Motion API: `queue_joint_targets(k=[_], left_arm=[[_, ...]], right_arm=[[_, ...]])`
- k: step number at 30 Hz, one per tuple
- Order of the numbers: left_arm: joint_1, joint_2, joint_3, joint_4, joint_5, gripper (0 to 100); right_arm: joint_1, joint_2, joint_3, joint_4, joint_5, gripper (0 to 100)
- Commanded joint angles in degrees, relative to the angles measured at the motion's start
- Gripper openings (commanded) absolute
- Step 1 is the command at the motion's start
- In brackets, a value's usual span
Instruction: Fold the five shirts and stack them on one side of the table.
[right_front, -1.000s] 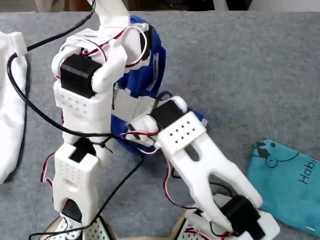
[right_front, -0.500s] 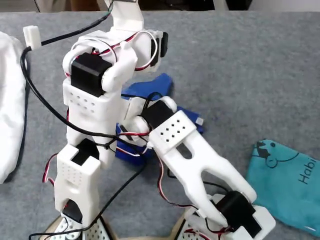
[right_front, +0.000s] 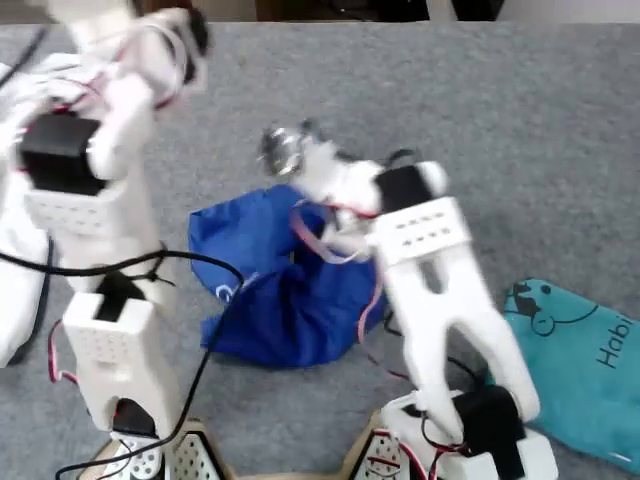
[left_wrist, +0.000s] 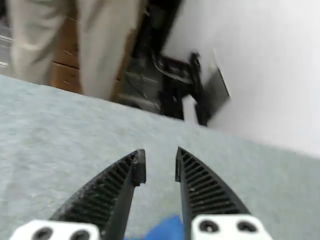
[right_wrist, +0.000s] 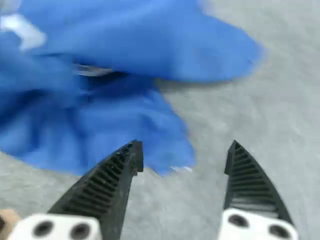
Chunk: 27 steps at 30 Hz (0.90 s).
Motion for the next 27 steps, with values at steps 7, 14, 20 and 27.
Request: queue_joint_targets(k=[7,14,20,27], left_arm=[[-9.3,-2.9,15.5,0.8,0.2,11],[-9.1,-5.8,48.7,0.6,-0.2,11],[-9.6,-6.4,68.3,-7.3,-0.1,11],[-8.2,-6.2,84.0,-25.9,6.6,11]], right_arm=[[12.5,0.6,-9.9,-4.1,2.0,27.8],[13.1,22.4,-31.7,0.6,2.4,27.8],[11.9,43.5,-57.5,5.7,2.0,27.7],[9.0,70.1,-85.0,3.3,-3.3,24.0]])
